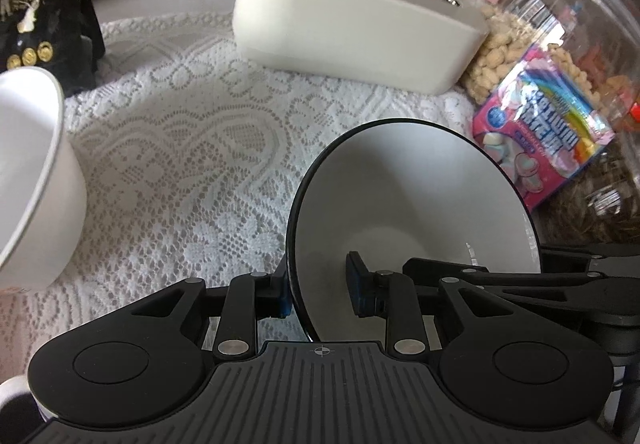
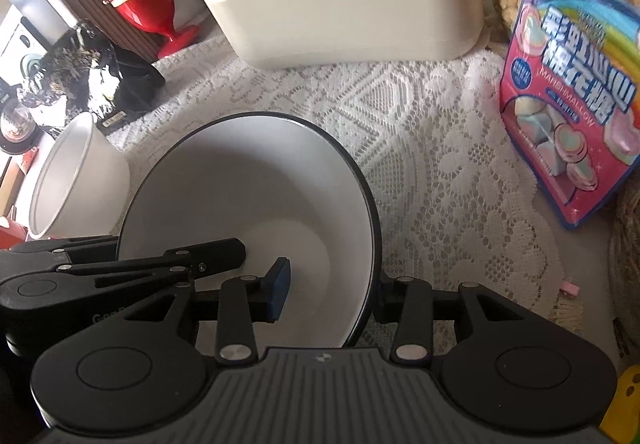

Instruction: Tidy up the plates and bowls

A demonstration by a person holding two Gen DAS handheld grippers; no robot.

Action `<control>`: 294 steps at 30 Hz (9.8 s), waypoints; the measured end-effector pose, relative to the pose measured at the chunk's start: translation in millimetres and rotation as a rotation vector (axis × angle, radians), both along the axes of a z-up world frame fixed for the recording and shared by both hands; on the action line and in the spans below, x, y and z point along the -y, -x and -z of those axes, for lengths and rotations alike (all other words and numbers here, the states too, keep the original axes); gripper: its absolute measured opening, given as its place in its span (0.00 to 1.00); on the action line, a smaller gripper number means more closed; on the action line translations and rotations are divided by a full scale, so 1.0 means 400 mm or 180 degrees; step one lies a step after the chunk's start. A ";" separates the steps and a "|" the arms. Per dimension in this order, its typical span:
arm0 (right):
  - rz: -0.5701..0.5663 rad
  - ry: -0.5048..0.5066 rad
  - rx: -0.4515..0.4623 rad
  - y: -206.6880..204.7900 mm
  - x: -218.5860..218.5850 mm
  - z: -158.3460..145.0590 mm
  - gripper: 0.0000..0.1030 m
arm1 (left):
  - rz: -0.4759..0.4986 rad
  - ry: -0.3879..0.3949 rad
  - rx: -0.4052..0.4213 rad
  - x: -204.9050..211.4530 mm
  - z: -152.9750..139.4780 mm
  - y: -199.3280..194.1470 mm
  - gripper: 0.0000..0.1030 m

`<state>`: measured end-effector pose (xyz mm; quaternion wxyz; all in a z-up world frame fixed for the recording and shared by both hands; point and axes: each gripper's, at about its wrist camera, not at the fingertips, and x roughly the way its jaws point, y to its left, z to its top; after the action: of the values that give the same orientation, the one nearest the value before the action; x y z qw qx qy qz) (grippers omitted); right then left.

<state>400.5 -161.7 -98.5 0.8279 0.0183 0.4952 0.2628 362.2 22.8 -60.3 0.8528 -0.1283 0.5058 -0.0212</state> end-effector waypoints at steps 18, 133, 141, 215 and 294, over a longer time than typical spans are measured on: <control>-0.0021 -0.0234 0.0554 0.268 0.179 -0.183 0.40 | 0.0160 0.0086 0.0248 0.150 -0.167 0.278 0.31; -0.0226 0.0644 0.0988 0.189 -0.474 -0.254 0.64 | -0.1500 0.0405 0.1158 -0.677 -0.152 0.326 0.23; -0.0130 0.0353 0.0301 0.116 -0.588 -0.159 0.64 | -0.1561 0.0754 0.0760 -0.754 -0.046 0.276 0.23; 0.0443 0.0008 0.0602 0.440 0.242 -0.169 0.33 | 0.0129 0.0619 0.0627 0.079 -0.193 0.464 0.24; -0.0077 -0.0692 -0.0036 0.278 0.280 0.048 0.59 | 0.0035 -0.0490 -0.0022 0.191 -0.137 0.381 0.41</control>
<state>289.2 -273.6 -117.7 0.8150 0.1035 0.4686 0.3248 209.9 -53.6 -5.5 0.8583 -0.0597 0.5095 0.0136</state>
